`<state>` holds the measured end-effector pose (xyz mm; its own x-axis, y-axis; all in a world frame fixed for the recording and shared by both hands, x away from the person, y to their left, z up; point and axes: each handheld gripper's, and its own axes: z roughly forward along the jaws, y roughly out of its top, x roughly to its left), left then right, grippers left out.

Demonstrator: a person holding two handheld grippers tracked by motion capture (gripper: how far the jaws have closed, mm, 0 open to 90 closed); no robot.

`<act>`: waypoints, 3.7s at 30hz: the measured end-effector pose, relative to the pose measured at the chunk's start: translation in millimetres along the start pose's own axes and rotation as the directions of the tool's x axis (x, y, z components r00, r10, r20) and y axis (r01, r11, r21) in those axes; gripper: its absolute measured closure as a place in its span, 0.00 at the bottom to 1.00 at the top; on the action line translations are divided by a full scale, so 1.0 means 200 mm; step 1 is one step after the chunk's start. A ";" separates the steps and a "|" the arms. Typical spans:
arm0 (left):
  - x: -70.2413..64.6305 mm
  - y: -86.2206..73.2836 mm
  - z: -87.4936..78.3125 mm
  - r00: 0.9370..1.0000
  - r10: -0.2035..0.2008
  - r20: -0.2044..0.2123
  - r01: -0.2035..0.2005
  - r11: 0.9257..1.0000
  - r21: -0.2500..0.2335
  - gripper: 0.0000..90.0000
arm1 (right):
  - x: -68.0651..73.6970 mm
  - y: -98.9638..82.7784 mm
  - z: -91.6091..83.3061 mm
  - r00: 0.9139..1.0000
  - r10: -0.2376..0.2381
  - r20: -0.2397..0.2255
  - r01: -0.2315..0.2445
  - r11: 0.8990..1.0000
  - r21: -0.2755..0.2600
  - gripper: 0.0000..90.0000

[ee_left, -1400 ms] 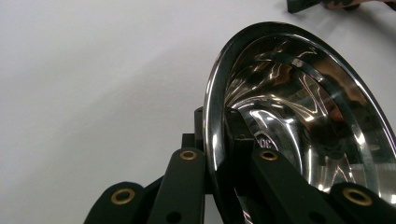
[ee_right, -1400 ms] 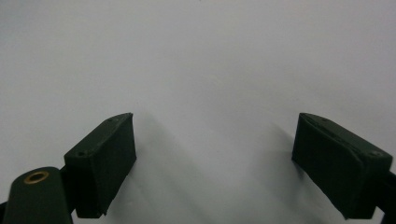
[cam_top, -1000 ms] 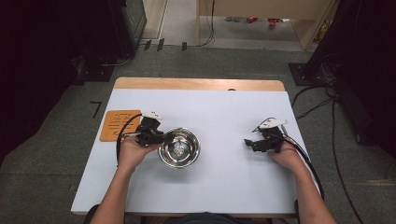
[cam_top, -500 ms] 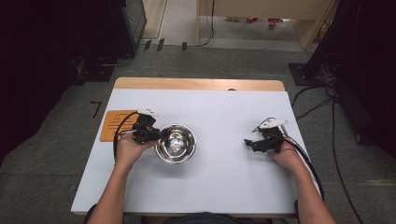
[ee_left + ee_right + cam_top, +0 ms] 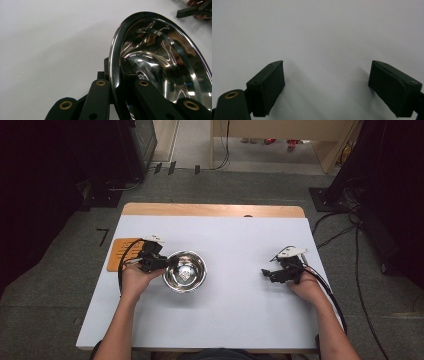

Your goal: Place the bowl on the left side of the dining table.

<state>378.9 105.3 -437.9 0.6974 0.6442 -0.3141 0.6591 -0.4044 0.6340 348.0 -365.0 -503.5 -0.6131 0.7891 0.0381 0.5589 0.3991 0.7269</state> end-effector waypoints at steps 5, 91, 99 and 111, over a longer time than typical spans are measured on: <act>0.02 0.00 -0.01 1.000 -0.015 -0.006 0.015 1.000 -0.002 0.97 | 0.00 0.00 0.00 1.000 0.000 0.000 0.000 1.000 0.000 0.14; 0.35 -0.13 -0.19 0.964 -0.228 -0.138 0.215 0.971 -0.106 0.97 | 0.00 0.00 0.00 1.000 0.000 0.000 0.000 1.000 0.000 0.14; 0.37 -0.14 -0.22 0.957 -0.244 -0.154 0.227 0.966 -0.120 0.97 | 0.00 0.00 0.00 1.000 0.000 0.000 0.000 1.000 0.000 0.14; 0.41 -0.17 -0.24 0.946 -0.272 -0.176 0.251 0.959 -0.133 0.97 | 0.00 0.00 0.00 1.000 0.000 0.000 0.000 1.000 0.000 0.14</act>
<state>399.5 203.5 -450.7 0.4307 0.8336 -0.3457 0.7696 -0.1392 0.6231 348.0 -364.9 -503.5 -0.6130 0.7892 0.0380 0.5586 0.3989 0.7272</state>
